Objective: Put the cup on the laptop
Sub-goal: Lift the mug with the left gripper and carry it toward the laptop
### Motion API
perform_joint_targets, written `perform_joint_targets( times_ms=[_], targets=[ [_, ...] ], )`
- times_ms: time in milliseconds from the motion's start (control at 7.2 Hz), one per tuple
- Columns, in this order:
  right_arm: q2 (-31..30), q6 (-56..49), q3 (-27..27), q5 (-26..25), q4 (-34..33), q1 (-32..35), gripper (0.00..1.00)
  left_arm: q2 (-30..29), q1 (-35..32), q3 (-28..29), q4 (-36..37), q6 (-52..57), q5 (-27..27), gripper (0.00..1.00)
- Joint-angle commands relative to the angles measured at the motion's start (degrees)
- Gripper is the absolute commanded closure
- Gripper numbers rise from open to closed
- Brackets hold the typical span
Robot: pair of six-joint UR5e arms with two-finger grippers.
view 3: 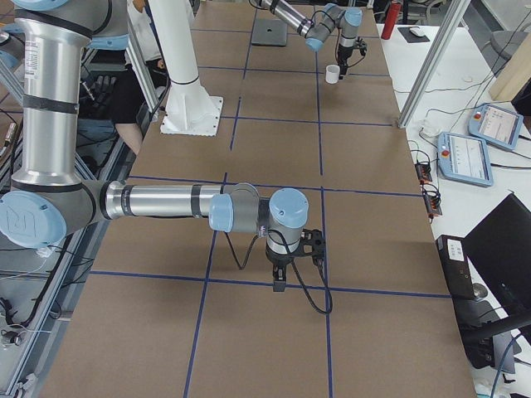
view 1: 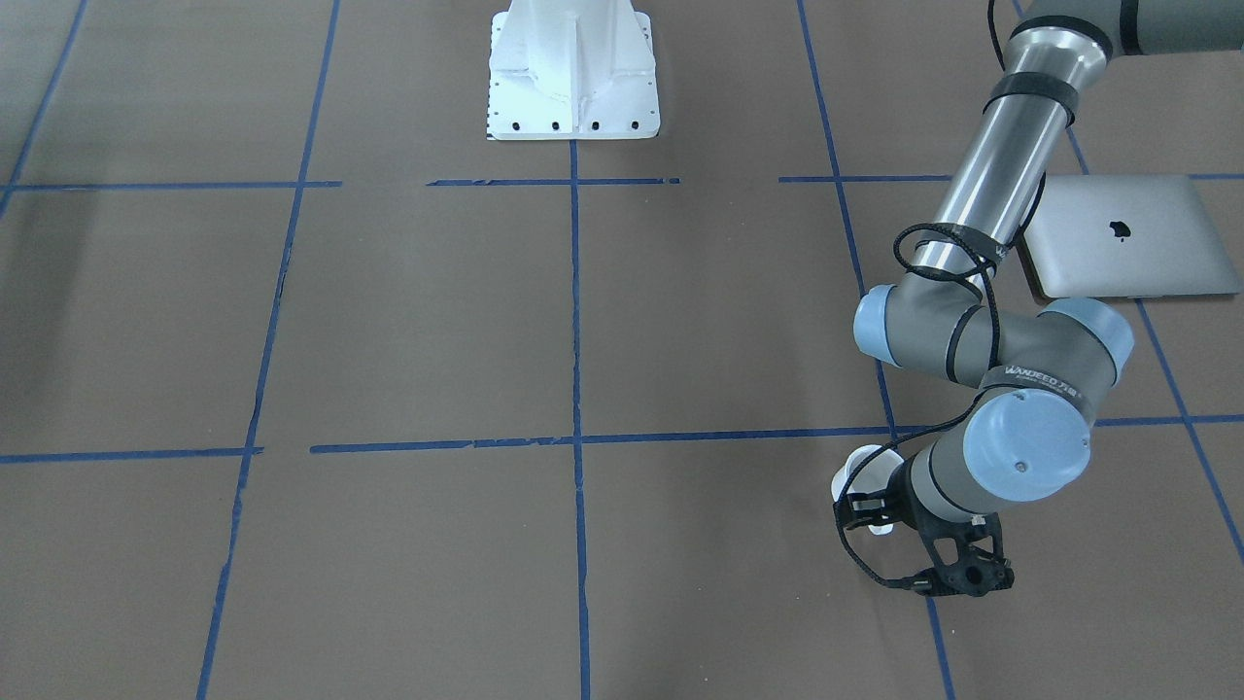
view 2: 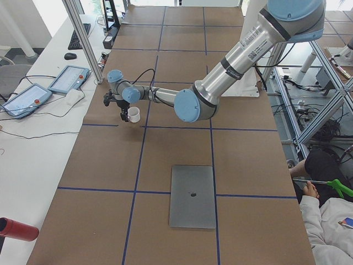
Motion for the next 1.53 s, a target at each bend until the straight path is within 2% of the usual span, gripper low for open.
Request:
perform_joint_targets(
  times_ms=[0,278,417,556,833,1111,1250,1389],
  targets=[
    [0.00,0.04,0.00,0.00,0.00,0.00,0.00,0.02,-0.32,0.11,0.73,0.06,-5.54,1.00],
    [0.00,0.04,0.00,0.00,0.00,0.00,0.00,-0.06,-1.46,-0.06,0.91,0.06,-5.93,1.00],
    [0.00,0.04,0.00,0.00,0.00,0.00,0.00,-0.41,-2.86,-1.02,3.96,0.06,-6.45,1.00],
    [0.00,0.04,0.00,0.00,0.00,0.00,0.00,-0.59,-4.79,-5.03,7.73,0.15,-6.72,1.00],
    [0.00,0.04,0.00,0.00,0.00,0.00,0.00,2.28,-8.04,-17.22,18.00,3.46,-6.72,1.00],
    [0.00,0.04,0.00,0.00,0.00,0.00,0.00,11.23,-11.73,-33.30,32.92,16.25,-6.46,1.00],
    [0.00,0.04,0.00,0.00,0.00,0.00,0.00,17.45,-14.62,-41.03,35.60,22.84,-6.20,1.00],
    [0.00,0.04,0.00,0.00,0.00,0.00,0.00,24.65,-17.61,-46.42,35.71,31.00,-6.20,1.00]
  ],
)
